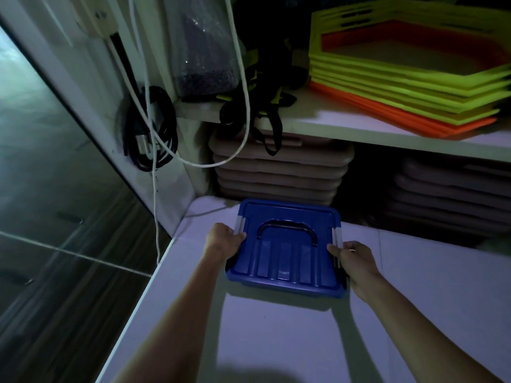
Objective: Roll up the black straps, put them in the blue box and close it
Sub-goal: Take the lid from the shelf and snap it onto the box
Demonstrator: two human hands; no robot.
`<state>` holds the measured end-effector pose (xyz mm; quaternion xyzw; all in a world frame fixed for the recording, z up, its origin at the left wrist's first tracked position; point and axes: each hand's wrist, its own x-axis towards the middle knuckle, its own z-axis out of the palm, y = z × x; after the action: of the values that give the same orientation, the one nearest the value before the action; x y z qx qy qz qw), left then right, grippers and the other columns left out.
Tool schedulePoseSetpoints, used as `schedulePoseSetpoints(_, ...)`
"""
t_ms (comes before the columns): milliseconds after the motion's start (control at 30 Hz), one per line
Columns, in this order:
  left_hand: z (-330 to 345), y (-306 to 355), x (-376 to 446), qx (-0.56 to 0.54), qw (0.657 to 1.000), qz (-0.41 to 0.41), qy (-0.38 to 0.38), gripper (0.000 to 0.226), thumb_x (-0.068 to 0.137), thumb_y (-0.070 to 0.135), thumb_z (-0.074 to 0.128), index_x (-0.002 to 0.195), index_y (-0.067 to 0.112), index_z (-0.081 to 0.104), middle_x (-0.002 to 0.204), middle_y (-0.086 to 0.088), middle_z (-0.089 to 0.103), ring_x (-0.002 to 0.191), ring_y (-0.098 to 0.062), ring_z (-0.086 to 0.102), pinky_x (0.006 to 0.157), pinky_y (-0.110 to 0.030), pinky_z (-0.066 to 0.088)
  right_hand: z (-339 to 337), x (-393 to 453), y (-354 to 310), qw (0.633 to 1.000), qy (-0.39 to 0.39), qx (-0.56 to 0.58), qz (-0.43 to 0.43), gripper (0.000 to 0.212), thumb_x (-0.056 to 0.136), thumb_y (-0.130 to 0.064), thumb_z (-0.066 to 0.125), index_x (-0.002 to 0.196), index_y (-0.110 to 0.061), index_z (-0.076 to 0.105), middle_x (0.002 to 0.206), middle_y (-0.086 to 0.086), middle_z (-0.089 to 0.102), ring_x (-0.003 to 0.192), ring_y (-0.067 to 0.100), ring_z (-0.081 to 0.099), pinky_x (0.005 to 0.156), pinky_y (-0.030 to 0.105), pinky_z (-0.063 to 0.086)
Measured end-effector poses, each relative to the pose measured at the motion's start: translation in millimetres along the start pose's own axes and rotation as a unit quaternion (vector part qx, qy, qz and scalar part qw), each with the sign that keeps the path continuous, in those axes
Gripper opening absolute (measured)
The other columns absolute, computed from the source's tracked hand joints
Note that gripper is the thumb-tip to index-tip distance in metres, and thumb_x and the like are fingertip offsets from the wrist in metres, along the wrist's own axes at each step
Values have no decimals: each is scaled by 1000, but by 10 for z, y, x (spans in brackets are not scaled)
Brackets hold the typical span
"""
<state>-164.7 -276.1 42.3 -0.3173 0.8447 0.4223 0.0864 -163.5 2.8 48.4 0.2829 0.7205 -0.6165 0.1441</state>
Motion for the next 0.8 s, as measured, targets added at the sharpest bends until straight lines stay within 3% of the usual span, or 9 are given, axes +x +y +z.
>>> schedulePoseSetpoints(200, 324, 424, -206, 19, 996, 81, -14, 39, 85, 22, 67, 54, 13, 45, 63, -10, 55, 69, -33, 58, 67, -35, 48, -523, -46, 29, 998, 53, 19, -30, 14, 95, -5, 58, 109, -6, 60, 96, 12, 67, 84, 26, 62, 78, 33, 53)
schedulePoseSetpoints(300, 610, 718, -352, 25, 992, 107, -57, 21, 85, 17, 62, 67, 9, 55, 74, -13, 63, 82, -33, 66, 71, -34, 51, -903, 10, 15, 994, 89, 7, -64, 23, 94, 0, 52, 111, -1, 67, 95, 16, 71, 81, 28, 65, 75, 34, 54)
schedulePoseSetpoints(400, 938, 931, -474, 29, 989, 115, -94, 13, 86, 14, 60, 81, 4, 64, 89, -16, 70, 91, -33, 67, 75, -33, 50, -1231, 69, 4, 989, 124, -15, -83, 31, 95, 1, 51, 123, -7, 59, 90, 8, 68, 78, 23, 65, 71, 30, 52)
schedulePoseSetpoints(500, 1214, 1056, -572, 38, 987, 112, -108, 18, 86, 13, 59, 96, 0, 66, 102, -19, 70, 97, -33, 66, 78, -34, 51, -1480, 172, 26, 988, 117, -41, -89, 39, 96, -3, 53, 134, -10, 51, 91, 3, 67, 78, 19, 65, 72, 31, 52)
schedulePoseSetpoints(667, 1411, 1136, -656, 57, 989, 103, -95, 26, 89, 11, 56, 111, -1, 64, 112, -19, 68, 103, -34, 64, 77, -31, 46, -1658, 236, 77, 992, 67, -66, -86, 51, 98, -8, 54, 147, -14, 40, 121, 11, 65, 100, 27, 65, 94, 41, 54)
schedulePoseSetpoints(800, 1390, 1149, -705, 90, 985, 101, -103, 37, 90, 15, 58, 123, 0, 57, 124, -20, 62, 112, -35, 60, 86, -34, 49, -1697, 209, 86, 989, 52, -102, -98, 52, 99, -14, 55, 148, -14, 38, 133, 9, 59, 108, 26, 61, 98, 37, 50)
